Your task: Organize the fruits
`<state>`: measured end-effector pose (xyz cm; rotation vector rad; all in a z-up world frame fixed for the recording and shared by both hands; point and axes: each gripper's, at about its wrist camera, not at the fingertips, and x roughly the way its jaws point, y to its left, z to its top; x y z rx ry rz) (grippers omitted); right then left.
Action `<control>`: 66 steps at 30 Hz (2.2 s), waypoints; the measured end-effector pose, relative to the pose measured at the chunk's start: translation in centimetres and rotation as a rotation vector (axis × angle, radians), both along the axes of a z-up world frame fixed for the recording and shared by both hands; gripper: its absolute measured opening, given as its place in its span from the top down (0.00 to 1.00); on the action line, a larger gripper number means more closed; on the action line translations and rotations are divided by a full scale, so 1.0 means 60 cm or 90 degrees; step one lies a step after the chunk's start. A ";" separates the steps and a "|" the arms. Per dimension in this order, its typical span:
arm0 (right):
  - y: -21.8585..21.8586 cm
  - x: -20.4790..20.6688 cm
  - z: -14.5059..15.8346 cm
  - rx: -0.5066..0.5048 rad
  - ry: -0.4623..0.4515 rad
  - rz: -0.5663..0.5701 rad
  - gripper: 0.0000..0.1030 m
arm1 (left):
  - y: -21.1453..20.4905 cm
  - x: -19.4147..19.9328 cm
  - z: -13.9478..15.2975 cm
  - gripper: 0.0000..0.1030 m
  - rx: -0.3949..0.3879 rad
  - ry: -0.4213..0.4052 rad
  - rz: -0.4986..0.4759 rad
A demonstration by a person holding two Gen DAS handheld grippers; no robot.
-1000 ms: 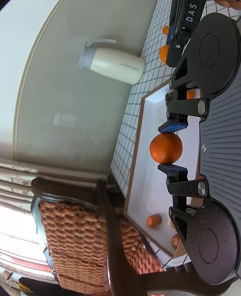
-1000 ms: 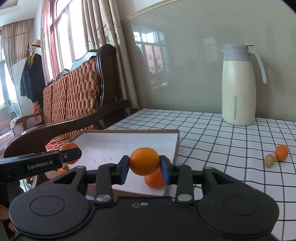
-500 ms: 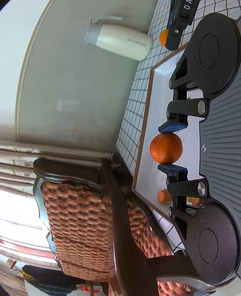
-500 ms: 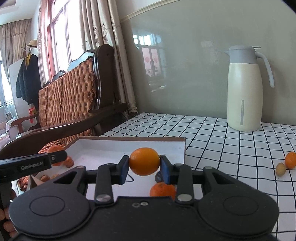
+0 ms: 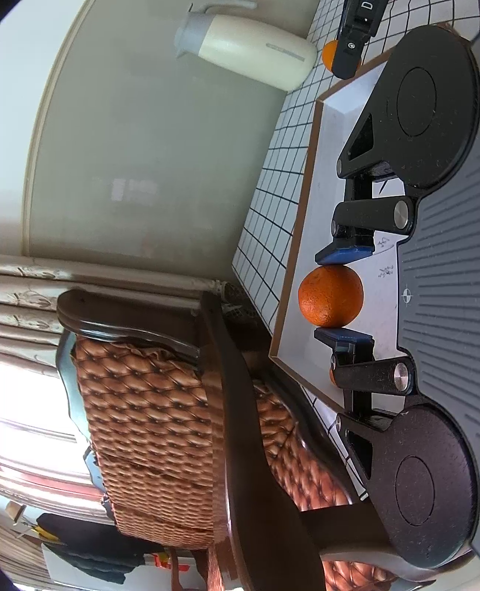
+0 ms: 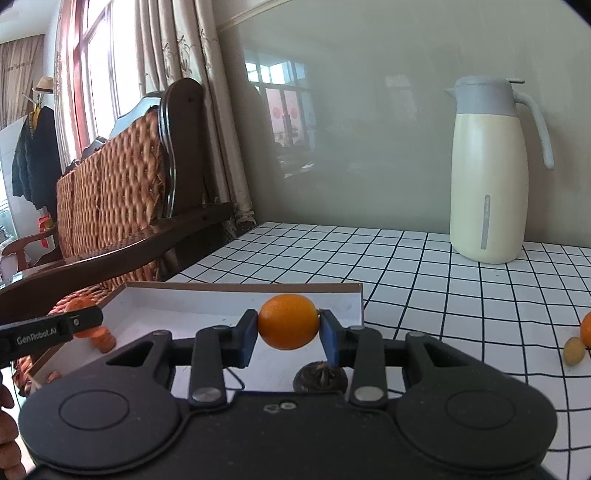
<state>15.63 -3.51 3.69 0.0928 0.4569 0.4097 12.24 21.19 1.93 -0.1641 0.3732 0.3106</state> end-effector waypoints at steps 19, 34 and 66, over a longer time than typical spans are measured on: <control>-0.012 -0.003 0.020 0.041 -0.055 -0.022 0.06 | -0.006 0.010 0.024 0.00 0.057 -0.030 0.052; -0.040 -0.026 0.023 0.045 -0.038 -0.021 0.06 | -0.047 -0.028 0.032 0.00 0.107 -0.043 0.023; -0.247 -0.057 0.023 0.049 -0.009 -0.153 0.26 | -0.300 -0.027 0.033 0.00 0.083 -0.039 -0.182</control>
